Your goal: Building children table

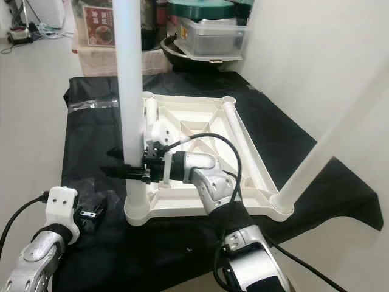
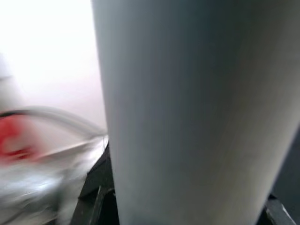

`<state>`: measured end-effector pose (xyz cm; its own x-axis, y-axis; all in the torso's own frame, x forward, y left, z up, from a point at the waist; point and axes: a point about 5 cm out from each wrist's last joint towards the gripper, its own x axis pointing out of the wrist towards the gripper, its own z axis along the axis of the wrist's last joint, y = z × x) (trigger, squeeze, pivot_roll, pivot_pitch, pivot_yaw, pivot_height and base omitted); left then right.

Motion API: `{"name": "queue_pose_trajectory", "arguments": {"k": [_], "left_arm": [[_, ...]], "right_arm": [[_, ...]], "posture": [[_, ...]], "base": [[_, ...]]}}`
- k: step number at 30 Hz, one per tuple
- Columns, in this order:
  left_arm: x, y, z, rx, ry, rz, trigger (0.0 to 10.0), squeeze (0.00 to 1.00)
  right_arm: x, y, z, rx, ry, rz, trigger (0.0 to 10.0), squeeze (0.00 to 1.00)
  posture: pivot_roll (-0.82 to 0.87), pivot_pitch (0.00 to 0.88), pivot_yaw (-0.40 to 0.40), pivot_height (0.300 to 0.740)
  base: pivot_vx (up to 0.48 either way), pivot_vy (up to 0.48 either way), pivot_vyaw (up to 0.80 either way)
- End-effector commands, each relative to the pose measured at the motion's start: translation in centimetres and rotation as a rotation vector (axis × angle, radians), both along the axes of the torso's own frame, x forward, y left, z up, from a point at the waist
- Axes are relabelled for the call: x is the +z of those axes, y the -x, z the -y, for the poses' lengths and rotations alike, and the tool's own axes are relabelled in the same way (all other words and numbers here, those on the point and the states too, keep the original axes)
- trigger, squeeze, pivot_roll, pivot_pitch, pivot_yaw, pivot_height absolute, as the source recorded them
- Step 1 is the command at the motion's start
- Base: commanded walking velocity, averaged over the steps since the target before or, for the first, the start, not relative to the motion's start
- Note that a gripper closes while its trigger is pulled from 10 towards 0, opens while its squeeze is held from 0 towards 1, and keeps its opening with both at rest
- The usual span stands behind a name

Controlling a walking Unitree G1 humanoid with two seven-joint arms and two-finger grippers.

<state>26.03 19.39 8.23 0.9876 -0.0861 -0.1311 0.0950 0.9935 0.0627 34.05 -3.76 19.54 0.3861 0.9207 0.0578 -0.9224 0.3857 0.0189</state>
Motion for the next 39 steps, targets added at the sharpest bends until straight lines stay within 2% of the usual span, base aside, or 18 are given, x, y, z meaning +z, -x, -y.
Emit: {"name": "queue_pose_trajectory", "arguments": {"k": [1,3,4,5,12,13,14,15,16,17,22,23,28,30,32,33,35,39], "left_arm": [[-0.5,0.2,0.0,-0.003,-0.004,-0.022,10.0,0.00],[-0.5,0.1,0.0,-0.009,-0.006,-0.024,10.0,0.00],[-0.5,0.1,0.0,-0.009,-0.006,-0.024,10.0,0.00],[-0.5,0.0,0.0,-0.011,-0.006,-0.024,10.0,0.00],[-0.6,-0.1,0.2,-0.027,-0.007,-0.030,10.0,0.00],[-0.6,-0.2,0.3,-0.032,-0.007,-0.031,10.0,0.00],[-0.6,-0.2,0.3,-0.032,-0.007,-0.031,10.0,0.00],[-0.6,-0.3,0.4,-0.035,-0.008,-0.031,10.0,0.00],[-0.6,-0.4,0.4,-0.037,-0.007,-0.030,10.0,0.00],[-0.5,-0.4,0.4,-0.036,-0.007,-0.028,10.0,0.00],[-0.5,-0.3,0.2,-0.031,-0.006,-0.027,10.0,0.00],[-0.5,-0.2,0.2,-0.028,-0.005,-0.027,10.0,0.00],[-0.6,-0.2,0.2,-0.022,-0.003,-0.029,10.0,0.00],[-0.6,-0.2,0.2,-0.022,-0.003,-0.029,10.0,0.00],[-0.6,-0.4,0.3,-0.020,-0.002,-0.025,10.0,0.00],[-0.6,-0.4,0.3,-0.020,-0.002,-0.025,10.0,0.00],[-0.6,-0.6,0.3,-0.017,-0.002,-0.022,10.0,0.00],[-0.6,-0.6,0.3,-0.013,-0.004,-0.023,10.0,0.00]], "right_arm": [[-2.6,-2.5,4.3,-0.487,0.102,-0.133,0.0,0.00],[-4.5,-2.8,9.1,-1.025,0.139,-0.258,0.0,0.00],[-4.5,-2.8,9.1,-1.025,0.139,-0.258,0.0,0.00],[-4.5,-1.9,10.6,-1.169,0.123,-0.259,0.0,0.00],[-3.3,0.5,10.8,-1.240,0.099,-0.198,0.0,0.00],[-3.1,0.7,10.1,-1.206,0.091,-0.196,5.8,0.00],[-3.1,0.7,10.1,-1.206,0.091,-0.196,5.8,0.00],[-3.0,0.6,9.4,-1.149,0.101,-0.183,10.0,0.00],[-2.8,0.4,8.7,-1.103,0.090,-0.176,10.0,0.00],[-2.1,0.2,8.0,-1.037,0.047,-0.151,10.0,1.00],[-0.2,-0.3,6.7,-0.902,-0.047,-0.119,10.0,1.00],[0.6,-0.6,6.5,-0.831,-0.068,-0.088,10.0,0.00],[2.4,-1.8,6.6,-0.541,-0.100,0.027,10.0,0.00],[2.4,-1.8,6.6,-0.541,-0.100,0.027,10.0,0.00],[1.3,-0.6,6.0,-0.151,-0.028,0.015,10.0,0.00],[1.3,-0.6,6.0,-0.151,-0.028,0.015,10.0,0.00],[-0.7,1.1,4.5,0.133,0.077,0.000,10.0,0.00],[-1.6,2.3,3.0,0.261,0.116,-0.008,10.0,0.00]], "posture": [[0.06,0.000,-0.097,0.740],[0.05,0.000,-0.093,0.740],[0.05,0.000,-0.093,0.740],[0.05,0.000,-0.086,0.740],[0.02,0.000,-0.060,0.740],[0.02,0.000,-0.060,0.740],[0.02,0.000,-0.060,0.740],[0.02,0.000,-0.061,0.740],[0.02,0.000,-0.063,0.740],[0.03,0.000,-0.065,0.740],[0.03,0.000,-0.072,0.740],[0.03,0.000,-0.074,0.740],[0.04,0.000,-0.082,0.740],[0.04,0.000,-0.082,0.740],[0.05,0.000,-0.090,0.740],[0.05,0.000,-0.090,0.740],[0.06,0.000,-0.105,0.740],[0.07,0.000,-0.113,0.740]], "base": [[0.000,0.000,0.00],[0.000,0.000,0.00],[0.000,0.000,0.00],[0.000,0.000,0.00],[0.000,0.000,0.00],[0.000,0.000,0.00],[0.000,0.000,0.00],[0.000,0.000,0.00],[0.000,0.000,0.00],[0.000,0.000,0.00],[0.000,0.000,0.00],[0.000,0.000,0.00],[0.000,0.000,0.00],[0.000,0.000,0.00],[0.000,0.000,0.00],[0.000,0.000,0.00],[0.000,0.000,0.00],[0.000,0.000,0.00]]}}
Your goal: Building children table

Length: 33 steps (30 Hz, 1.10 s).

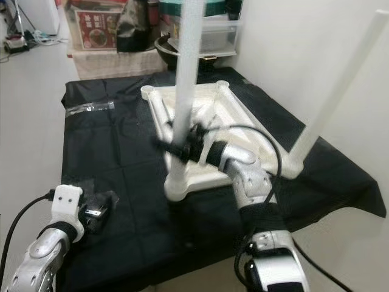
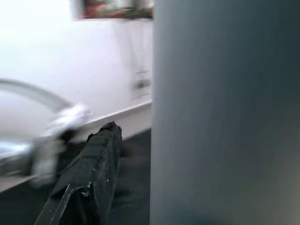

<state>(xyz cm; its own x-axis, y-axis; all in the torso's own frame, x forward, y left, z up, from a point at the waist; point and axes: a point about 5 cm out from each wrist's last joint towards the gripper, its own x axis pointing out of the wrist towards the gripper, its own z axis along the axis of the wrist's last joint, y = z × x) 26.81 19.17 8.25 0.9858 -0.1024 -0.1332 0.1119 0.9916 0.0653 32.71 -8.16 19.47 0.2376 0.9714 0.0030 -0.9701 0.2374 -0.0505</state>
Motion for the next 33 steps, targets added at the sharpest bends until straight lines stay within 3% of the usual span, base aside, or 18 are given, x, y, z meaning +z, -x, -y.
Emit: {"name": "queue_pose_trajectory", "arguments": {"k": [1,3,4,5,7,8,10,11,12,14,15,16,18,22,27,28,32,33], "left_arm": [[-0.7,0.4,-0.1,0.012,-0.001,-0.022,10.0,0.00],[-0.7,0.4,-0.1,0.012,-0.001,-0.022,10.0,0.00],[-0.8,0.7,-0.3,0.020,0.001,-0.025,10.0,0.00],[-0.9,0.9,-0.4,0.025,0.000,-0.029,10.0,0.00],[-0.9,0.9,-0.4,0.025,0.000,-0.029,10.0,0.00],[-1.1,1.2,-0.5,0.027,-0.001,-0.036,10.0,0.00],[-1.1,1.2,-0.5,0.027,-0.001,-0.036,10.0,0.00],[-1.1,1.1,-0.4,0.025,-0.001,-0.037,10.0,0.00],[-1.1,1.1,-0.4,0.025,-0.001,-0.037,10.0,0.00],[-1.1,1.0,-0.3,0.024,0.000,-0.037,10.0,0.00],[-1.1,0.9,-0.1,0.020,0.002,-0.036,10.0,0.00],[-1.1,0.9,-0.1,0.020,0.002,-0.036,10.0,0.00],[-1.2,0.8,0.2,0.005,0.004,-0.040,10.0,0.00],[-1.3,0.9,0.2,-0.001,0.002,-0.045,10.0,0.00],[-1.4,0.9,0.2,-0.004,-0.001,-0.049,10.0,0.00],[-1.4,0.9,0.1,-0.007,-0.004,-0.052,10.0,0.00],[-1.4,0.9,0.1,-0.008,-0.005,-0.054,10.0,0.00],[-1.4,0.8,0.1,-0.009,-0.004,-0.053,10.0,0.00]], "right_arm": [[-1.8,1.8,-2.1,0.178,0.052,-0.053,9.5,0.00],[-1.8,1.8,-2.1,0.178,0.052,-0.053,9.5,0.00],[-1.8,2.4,-2.6,0.221,0.041,-0.053,5.6,0.00],[-1.9,2.7,-2.9,0.229,0.028,-0.050,2.9,0.00],[-1.9,2.7,-2.9,0.229,0.028,-0.050,2.9,0.00],[-2.7,0.7,-2.6,-0.015,0.031,-0.058,0.0,0.00],[-2.7,0.7,-2.6,-0.015,0.031,-0.058,0.0,0.00],[-3.6,-1.4,-1.8,-0.311,0.080,-0.088,0.0,0.00],[-3.6,-1.4,-1.8,-0.311,0.080,-0.088,0.0,0.00],[-4.3,-2.5,-1.1,-0.497,0.122,-0.105,0.0,0.00],[-5.2,-3.9,1.6,-0.829,0.150,-0.148,0.0,0.00],[-5.2,-3.9,1.6,-0.829,0.150,-0.148,0.0,0.00],[-6.8,-3.2,6.3,-1.244,0.177,-0.219,0.0,0.00],[-6.9,-1.9,7.9,-1.378,0.182,-0.214,0.0,0.00],[-6.7,-1.1,7.7,-1.377,0.196,-0.180,0.0,0.00],[-6.6,-0.7,6.8,-1.304,0.183,-0.187,10.0,0.00],[-6.1,-0.6,5.8,-1.231,0.131,-0.177,10.0,0.00],[-4.7,-1.1,4.3,-1.070,0.030,-0.167,10.0,1.00]], "posture": [[0.08,0.000,-0.117,0.740],[0.08,0.000,-0.117,0.740],[0.08,0.000,-0.118,0.740],[0.08,0.000,-0.116,0.740],[0.08,0.000,-0.116,0.740],[0.06,0.000,-0.111,0.740],[0.06,0.000,-0.111,0.740],[0.05,0.000,-0.105,0.740],[0.05,0.000,-0.105,0.740],[0.05,0.000,-0.105,0.740],[0.04,0.000,-0.093,0.740],[0.04,0.000,-0.093,0.740],[0.03,0.000,-0.085,0.740],[0.02,0.000,-0.075,0.740],[0.02,0.000,-0.072,0.740],[0.01,0.000,-0.067,0.740],[0.01,0.000,-0.067,0.740],[0.02,0.000,-0.070,0.740]], "base": [[0.000,0.000,0.00],[0.000,0.000,0.00],[0.000,0.000,0.00],[0.000,0.000,0.00],[0.000,0.000,0.00],[0.000,0.000,0.00],[0.000,0.000,0.00],[0.000,0.000,0.00],[0.000,0.000,0.00],[0.000,0.000,0.00],[0.000,0.000,0.00],[0.000,0.000,0.00],[0.000,0.000,0.00],[0.000,0.000,0.00],[0.000,0.000,0.00],[0.000,0.000,0.00],[0.000,0.000,0.00],[0.000,0.000,0.00]]}}
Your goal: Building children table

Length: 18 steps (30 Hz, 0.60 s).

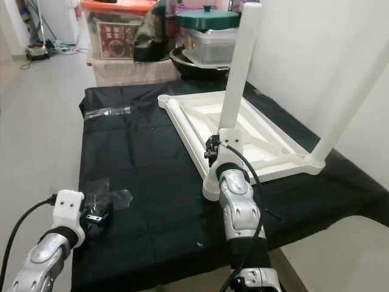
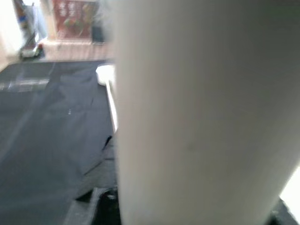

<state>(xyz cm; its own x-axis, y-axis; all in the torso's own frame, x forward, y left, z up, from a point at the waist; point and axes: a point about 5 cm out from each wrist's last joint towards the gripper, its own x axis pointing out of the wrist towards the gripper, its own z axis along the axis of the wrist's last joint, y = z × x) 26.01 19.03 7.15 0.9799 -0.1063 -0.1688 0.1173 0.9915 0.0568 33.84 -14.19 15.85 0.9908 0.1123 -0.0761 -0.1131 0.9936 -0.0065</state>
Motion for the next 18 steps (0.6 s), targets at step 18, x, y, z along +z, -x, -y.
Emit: {"name": "queue_pose_trajectory", "arguments": {"k": [18], "left_arm": [[-0.1,-0.4,-0.3,0.004,-0.016,-0.001,10.0,0.00]], "right_arm": [[2.9,3.0,-6.4,1.260,-0.082,0.067,10.0,0.00]], "posture": [[0.06,0.000,-0.104,0.740]], "base": [[0.000,0.000,0.00]]}}
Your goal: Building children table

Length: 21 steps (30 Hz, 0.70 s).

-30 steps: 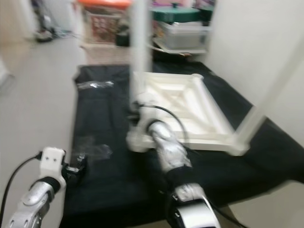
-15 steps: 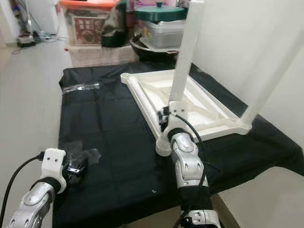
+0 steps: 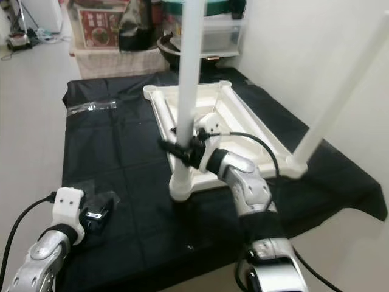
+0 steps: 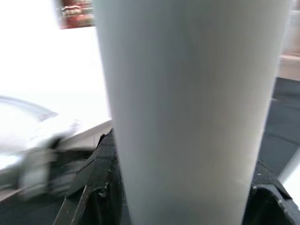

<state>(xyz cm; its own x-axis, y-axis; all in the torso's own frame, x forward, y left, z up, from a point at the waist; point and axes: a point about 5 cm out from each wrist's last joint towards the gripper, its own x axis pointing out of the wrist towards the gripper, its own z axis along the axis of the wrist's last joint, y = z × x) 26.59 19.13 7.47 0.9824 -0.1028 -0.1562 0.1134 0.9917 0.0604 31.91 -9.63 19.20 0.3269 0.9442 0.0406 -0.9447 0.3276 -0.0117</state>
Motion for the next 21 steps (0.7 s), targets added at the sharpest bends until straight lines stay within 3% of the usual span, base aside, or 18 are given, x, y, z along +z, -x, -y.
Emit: {"name": "queue_pose_trajectory", "arguments": {"k": [1,2,3,6,7,8,9,11,12,14,15,16,18,20,21], "left_arm": [[-0.5,0.2,-0.1,0.002,-0.014,-0.014,10.0,0.00],[-0.5,0.3,0.0,0.003,-0.011,-0.014,10.0,0.00],[-0.5,0.4,0.0,0.004,-0.010,-0.015,10.0,0.00],[-0.6,0.5,0.0,0.005,-0.009,-0.015,10.0,0.00],[-0.6,0.6,-0.1,0.006,-0.010,-0.017,10.0,0.00],[-0.6,0.6,-0.1,0.006,-0.010,-0.017,10.0,0.00],[-0.7,0.7,-0.2,0.005,-0.012,-0.020,10.0,0.00],[-0.7,0.6,-0.3,0.002,-0.018,-0.025,10.0,0.00],[-0.7,0.6,-0.3,0.002,-0.018,-0.025,10.0,0.00],[-0.7,0.4,-0.2,-0.002,-0.020,-0.024,10.0,0.00],[-0.7,0.4,-0.2,-0.002,-0.020,-0.024,10.0,0.00],[-0.7,0.3,-0.1,-0.005,-0.019,-0.023,10.0,0.00],[-0.7,0.3,-0.1,-0.005,-0.019,-0.023,10.0,0.00],[-0.7,0.3,0.1,-0.012,-0.017,-0.023,10.0,0.00],[-0.7,0.3,0.1,-0.012,-0.017,-0.023,10.0,0.00]], "right_arm": [[-0.8,1.6,-2.3,0.193,0.026,-0.017,10.0,0.00],[-1.2,2.4,-2.8,0.252,0.028,-0.013,9.3,0.00],[-1.7,2.9,-3.2,0.280,0.033,-0.012,6.2,0.00],[-2.1,3.2,-3.4,0.303,0.033,-0.009,5.9,0.00],[-2.5,3.2,-3.5,0.287,0.030,-0.012,2.1,0.00],[-2.5,3.2,-3.5,0.287,0.030,-0.012,2.1,0.00],[-3.1,2.3,-3.5,0.177,0.040,-0.011,0.0,0.00],[-4.7,-1.9,-1.8,-0.355,0.107,-0.063,0.0,0.00],[-4.7,-1.9,-1.8,-0.355,0.107,-0.063,0.0,0.00],[-5.7,-4.3,1.5,-0.845,0.159,-0.154,0.0,0.00],[-5.7,-4.3,1.5,-0.845,0.159,-0.154,0.0,0.00],[-6.3,-4.5,4.2,-1.094,0.183,-0.200,0.0,0.00],[-6.3,-4.5,4.2,-1.094,0.183,-0.200,0.0,0.00],[-7.2,-3.3,7.6,-1.386,0.221,-0.234,0.0,0.00],[-7.2,-3.3,7.6,-1.386,0.221,-0.234,0.0,0.00]], "posture": [[0.06,0.000,-0.104,0.740],[0.07,0.000,-0.107,0.740],[0.07,0.000,-0.107,0.740],[0.07,0.000,-0.106,0.740],[0.07,0.000,-0.103,0.740],[0.07,0.000,-0.103,0.740],[0.06,0.000,-0.097,0.740],[0.05,0.000,-0.090,0.740],[0.05,0.000,-0.090,0.740],[0.04,0.000,-0.084,0.740],[0.04,0.000,-0.084,0.740],[0.04,0.000,-0.084,0.740],[0.04,0.000,-0.084,0.740],[0.03,0.000,-0.071,0.740],[0.03,0.000,-0.071,0.740]], "base": [[0.000,0.000,0.00],[0.000,0.000,0.00],[0.000,0.000,0.00],[0.000,0.000,0.00],[0.000,0.000,0.00],[0.000,0.000,0.00],[0.000,0.000,0.00],[0.000,0.000,0.00],[0.000,0.000,0.00],[0.000,0.000,0.00],[0.000,0.000,0.00],[0.000,0.000,0.00],[0.000,0.000,0.00],[0.000,0.000,0.00],[0.000,0.000,0.00]]}}
